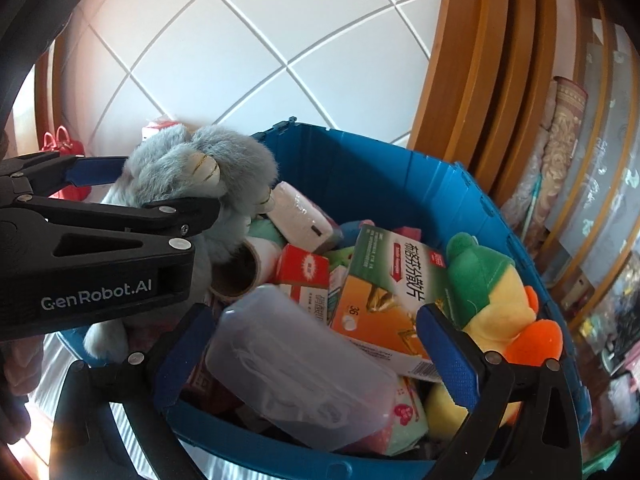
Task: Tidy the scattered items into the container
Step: 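Lower the plush and floss box into the crate and open both grippers, then withdraw both grippers from the crate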
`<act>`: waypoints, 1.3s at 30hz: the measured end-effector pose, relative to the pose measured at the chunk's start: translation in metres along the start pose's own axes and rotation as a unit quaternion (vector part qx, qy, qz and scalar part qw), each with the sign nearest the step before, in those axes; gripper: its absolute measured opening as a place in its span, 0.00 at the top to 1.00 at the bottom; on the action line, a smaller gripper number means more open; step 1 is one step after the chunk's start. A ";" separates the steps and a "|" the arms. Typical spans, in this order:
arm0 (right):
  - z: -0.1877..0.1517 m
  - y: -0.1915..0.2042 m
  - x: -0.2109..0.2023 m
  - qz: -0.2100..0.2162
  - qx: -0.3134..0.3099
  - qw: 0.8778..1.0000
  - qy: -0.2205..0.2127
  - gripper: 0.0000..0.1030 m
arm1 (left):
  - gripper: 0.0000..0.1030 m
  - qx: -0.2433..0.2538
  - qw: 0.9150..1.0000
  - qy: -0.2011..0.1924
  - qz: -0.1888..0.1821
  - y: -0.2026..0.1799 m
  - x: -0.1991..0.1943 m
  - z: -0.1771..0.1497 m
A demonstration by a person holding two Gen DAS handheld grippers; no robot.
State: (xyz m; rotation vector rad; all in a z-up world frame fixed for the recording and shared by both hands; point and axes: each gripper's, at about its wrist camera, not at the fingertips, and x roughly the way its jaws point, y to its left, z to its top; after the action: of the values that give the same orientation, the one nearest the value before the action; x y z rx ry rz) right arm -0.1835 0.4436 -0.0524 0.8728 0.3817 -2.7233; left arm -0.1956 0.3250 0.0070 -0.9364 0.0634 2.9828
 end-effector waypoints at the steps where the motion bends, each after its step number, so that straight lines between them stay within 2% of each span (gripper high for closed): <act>1: -0.001 -0.001 -0.002 0.002 0.001 1.000 0.000 0.00 | 0.17 -0.003 1.000 -0.004 0.001 0.001 -0.004 0.000; 5: -0.006 -0.004 -0.017 0.009 0.008 1.000 -0.018 0.00 | 0.11 -0.011 1.000 -0.020 0.003 0.001 -0.020 0.000; 6: -0.006 -0.007 -0.021 0.011 0.010 1.000 -0.024 0.00 | 0.05 -0.012 1.000 -0.024 0.005 0.001 -0.022 0.001; 7: -0.006 -0.009 -0.024 0.010 0.013 0.999 -0.029 0.00 | 0.03 -0.015 0.999 -0.028 0.011 0.001 -0.025 0.001; 9: -0.005 -0.015 -0.028 0.003 0.019 0.999 -0.034 0.00 | 0.03 -0.018 0.999 -0.032 0.019 0.001 -0.031 0.001; 14: -0.009 -0.022 -0.052 0.005 0.036 0.998 -0.052 0.00 | 0.03 -0.018 0.999 -0.032 0.015 0.005 -0.045 -0.009; 19: -0.016 -0.022 -0.077 -0.014 0.052 0.996 -0.066 0.00 | 0.02 -0.021 0.999 -0.027 0.005 0.011 -0.058 -0.022; 26: -0.034 -0.003 -0.107 -0.029 0.065 0.996 -0.061 0.00 | 0.02 -0.014 0.999 -0.018 -0.024 0.015 -0.087 -0.048; 32: -0.046 0.008 -0.141 -0.054 0.097 0.991 -0.068 0.00 | 0.02 -0.009 0.998 -0.030 -0.048 0.017 -0.125 -0.066; 39: -0.054 0.030 -0.180 -0.058 0.112 0.989 -0.073 0.00 | 0.02 -0.019 0.998 -0.043 -0.045 0.031 -0.166 -0.079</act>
State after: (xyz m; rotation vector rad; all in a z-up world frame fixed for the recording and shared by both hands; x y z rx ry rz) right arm -0.0036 0.4616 0.0070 0.7186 0.1008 -2.9577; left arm -0.0150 0.2907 0.0377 -0.7907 -0.0369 2.9465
